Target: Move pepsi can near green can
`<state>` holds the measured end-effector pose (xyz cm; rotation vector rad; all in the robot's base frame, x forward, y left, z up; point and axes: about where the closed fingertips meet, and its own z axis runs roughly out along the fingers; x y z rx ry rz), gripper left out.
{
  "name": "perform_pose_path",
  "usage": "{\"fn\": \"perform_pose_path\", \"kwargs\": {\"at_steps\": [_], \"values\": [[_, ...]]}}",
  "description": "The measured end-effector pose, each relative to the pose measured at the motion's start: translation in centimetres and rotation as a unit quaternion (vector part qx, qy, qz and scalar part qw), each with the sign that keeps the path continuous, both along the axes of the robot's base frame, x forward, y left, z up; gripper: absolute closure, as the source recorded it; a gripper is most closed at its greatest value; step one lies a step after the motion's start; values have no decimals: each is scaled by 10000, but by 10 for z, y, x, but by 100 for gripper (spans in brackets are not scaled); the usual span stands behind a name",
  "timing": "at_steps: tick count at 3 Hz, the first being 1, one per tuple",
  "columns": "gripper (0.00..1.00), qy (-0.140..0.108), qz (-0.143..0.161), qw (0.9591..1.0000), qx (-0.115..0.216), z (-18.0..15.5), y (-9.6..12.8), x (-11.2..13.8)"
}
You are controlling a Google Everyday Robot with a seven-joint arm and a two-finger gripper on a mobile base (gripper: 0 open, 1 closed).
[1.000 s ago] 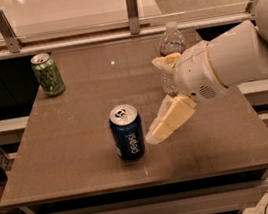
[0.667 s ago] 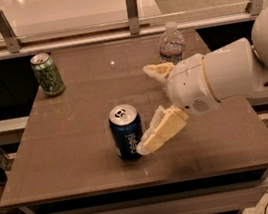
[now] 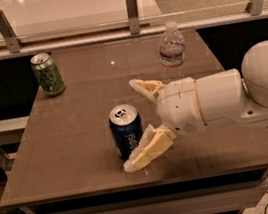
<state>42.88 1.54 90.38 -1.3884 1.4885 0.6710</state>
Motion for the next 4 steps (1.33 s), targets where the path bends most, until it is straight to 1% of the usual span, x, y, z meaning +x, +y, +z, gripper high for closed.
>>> {"fn": "perform_pose_path", "kwargs": {"at_steps": [1, 2, 4], "values": [[0, -36, 177, 9996, 231, -3, 11, -2], [18, -57, 197, 9996, 216, -1, 13, -3], [64, -94, 231, 9995, 184, 2, 17, -6]]}}
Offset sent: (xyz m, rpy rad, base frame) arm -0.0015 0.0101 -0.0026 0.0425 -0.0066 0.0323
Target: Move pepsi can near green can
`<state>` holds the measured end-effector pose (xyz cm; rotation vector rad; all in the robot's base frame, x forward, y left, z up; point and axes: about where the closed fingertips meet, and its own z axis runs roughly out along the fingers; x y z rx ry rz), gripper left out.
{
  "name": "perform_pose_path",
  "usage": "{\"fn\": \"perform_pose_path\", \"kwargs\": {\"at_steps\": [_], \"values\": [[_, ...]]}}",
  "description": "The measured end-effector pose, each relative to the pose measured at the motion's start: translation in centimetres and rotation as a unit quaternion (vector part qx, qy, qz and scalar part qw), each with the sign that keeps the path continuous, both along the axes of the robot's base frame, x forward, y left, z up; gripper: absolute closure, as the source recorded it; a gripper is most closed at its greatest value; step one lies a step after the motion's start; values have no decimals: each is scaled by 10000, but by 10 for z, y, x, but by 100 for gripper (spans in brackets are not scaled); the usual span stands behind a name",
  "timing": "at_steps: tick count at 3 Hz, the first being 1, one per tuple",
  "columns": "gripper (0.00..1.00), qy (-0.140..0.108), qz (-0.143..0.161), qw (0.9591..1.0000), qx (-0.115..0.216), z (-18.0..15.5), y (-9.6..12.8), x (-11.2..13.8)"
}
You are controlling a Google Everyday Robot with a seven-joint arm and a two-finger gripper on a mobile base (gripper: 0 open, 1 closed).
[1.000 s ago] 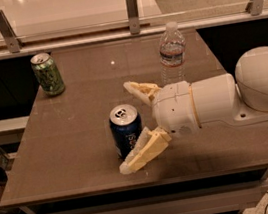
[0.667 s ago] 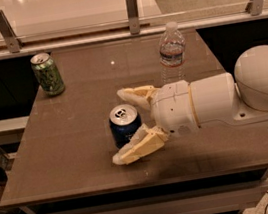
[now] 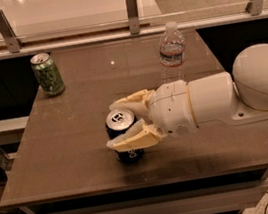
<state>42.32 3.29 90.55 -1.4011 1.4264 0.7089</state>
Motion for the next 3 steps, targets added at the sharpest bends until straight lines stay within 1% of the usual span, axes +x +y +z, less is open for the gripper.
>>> {"fn": "perform_pose_path", "kwargs": {"at_steps": [1, 2, 3], "values": [[88, -19, 17, 10000, -16, 2, 2, -1], [100, -35, 31, 10000, -30, 3, 4, -3], [100, -61, -39, 9999, -103, 13, 1, 10]]}}
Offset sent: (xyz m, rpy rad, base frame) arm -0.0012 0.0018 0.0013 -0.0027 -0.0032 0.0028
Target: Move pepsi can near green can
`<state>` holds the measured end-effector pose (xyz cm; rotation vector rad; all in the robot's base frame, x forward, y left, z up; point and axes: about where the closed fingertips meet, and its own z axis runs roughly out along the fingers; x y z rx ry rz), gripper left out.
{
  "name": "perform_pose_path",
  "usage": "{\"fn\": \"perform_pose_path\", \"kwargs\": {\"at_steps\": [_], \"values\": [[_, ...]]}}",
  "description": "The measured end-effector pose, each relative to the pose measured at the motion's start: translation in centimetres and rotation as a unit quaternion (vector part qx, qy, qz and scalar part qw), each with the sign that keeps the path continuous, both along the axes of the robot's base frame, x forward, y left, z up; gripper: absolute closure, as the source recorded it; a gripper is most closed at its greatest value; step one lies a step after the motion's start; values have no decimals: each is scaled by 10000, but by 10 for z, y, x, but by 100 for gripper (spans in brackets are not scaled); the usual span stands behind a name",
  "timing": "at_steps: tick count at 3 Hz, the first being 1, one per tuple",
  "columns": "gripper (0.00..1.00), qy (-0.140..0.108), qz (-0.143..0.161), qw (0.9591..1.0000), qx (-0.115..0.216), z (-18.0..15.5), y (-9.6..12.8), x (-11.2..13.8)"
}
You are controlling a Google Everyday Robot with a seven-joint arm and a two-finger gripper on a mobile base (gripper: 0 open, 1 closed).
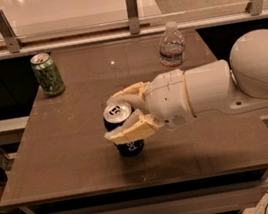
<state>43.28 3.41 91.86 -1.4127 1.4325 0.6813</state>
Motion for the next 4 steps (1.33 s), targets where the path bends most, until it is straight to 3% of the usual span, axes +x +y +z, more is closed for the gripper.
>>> {"fn": "perform_pose_path", "kwargs": {"at_steps": [1, 2, 3, 4], "values": [[100, -25, -203, 9998, -27, 20, -10, 31], [100, -21, -627, 9980, 16, 41, -14, 60], [100, 47, -1160, 9932, 122, 51, -3, 86], [100, 82, -1810, 9832, 230, 53, 14, 115]]}}
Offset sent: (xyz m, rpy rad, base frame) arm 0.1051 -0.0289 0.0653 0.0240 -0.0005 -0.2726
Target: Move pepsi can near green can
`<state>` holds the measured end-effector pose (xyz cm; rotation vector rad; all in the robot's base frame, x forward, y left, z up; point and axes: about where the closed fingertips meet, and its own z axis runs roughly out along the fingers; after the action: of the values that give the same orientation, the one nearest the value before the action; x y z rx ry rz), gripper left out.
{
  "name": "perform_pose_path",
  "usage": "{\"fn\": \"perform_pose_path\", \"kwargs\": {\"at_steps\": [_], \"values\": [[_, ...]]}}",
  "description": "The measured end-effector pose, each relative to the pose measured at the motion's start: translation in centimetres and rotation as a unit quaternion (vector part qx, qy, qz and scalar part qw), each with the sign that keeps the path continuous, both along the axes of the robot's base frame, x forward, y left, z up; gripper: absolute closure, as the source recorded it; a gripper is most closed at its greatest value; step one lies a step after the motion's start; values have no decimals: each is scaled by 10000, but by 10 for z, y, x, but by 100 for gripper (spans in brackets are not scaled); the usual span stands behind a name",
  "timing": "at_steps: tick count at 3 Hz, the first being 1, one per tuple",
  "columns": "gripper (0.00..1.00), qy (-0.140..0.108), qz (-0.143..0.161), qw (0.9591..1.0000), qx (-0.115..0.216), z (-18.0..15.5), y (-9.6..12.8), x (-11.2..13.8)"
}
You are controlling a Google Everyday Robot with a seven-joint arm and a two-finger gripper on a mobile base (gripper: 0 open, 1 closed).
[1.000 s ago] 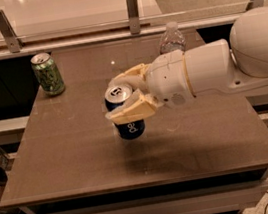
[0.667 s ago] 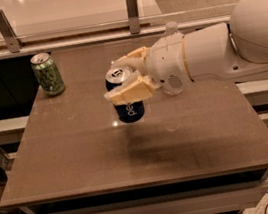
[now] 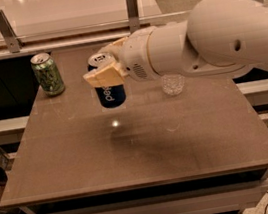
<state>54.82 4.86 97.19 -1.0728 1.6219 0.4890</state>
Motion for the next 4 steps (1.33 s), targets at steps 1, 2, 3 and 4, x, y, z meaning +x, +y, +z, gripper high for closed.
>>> {"fn": "perform_pose_path", "kwargs": {"at_steps": [1, 2, 3, 4], "values": [[100, -44, -446, 9989, 131, -4, 9, 34], [100, -149, -736, 9969, 228, -2, 13, 67], [100, -166, -809, 9963, 219, -5, 25, 89], [100, -77, -833, 9965, 76, -14, 40, 104]]}}
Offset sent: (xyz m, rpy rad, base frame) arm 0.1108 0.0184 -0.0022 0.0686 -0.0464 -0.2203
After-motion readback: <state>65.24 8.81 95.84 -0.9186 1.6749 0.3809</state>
